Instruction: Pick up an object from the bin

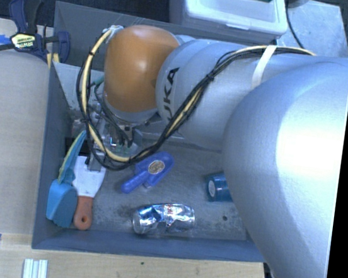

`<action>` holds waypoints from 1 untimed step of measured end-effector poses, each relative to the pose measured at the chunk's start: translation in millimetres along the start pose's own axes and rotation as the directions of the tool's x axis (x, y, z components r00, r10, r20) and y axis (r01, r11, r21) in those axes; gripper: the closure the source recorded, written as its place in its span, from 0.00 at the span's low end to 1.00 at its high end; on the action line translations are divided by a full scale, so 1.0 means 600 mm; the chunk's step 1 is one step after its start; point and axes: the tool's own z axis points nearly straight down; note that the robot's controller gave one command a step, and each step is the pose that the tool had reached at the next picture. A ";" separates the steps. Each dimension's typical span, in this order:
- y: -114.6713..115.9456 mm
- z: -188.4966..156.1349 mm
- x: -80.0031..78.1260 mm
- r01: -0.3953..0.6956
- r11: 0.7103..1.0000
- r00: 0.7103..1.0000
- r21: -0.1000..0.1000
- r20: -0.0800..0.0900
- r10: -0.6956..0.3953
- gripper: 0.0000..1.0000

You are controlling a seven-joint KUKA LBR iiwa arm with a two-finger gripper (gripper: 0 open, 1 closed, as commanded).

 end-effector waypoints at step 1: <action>0.000 0.000 0.000 0.000 1.000 1.000 0.000 0.000 0.000 0.00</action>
Offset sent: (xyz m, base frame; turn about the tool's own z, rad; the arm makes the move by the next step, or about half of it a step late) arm -0.0099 -0.0020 0.0249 -0.0047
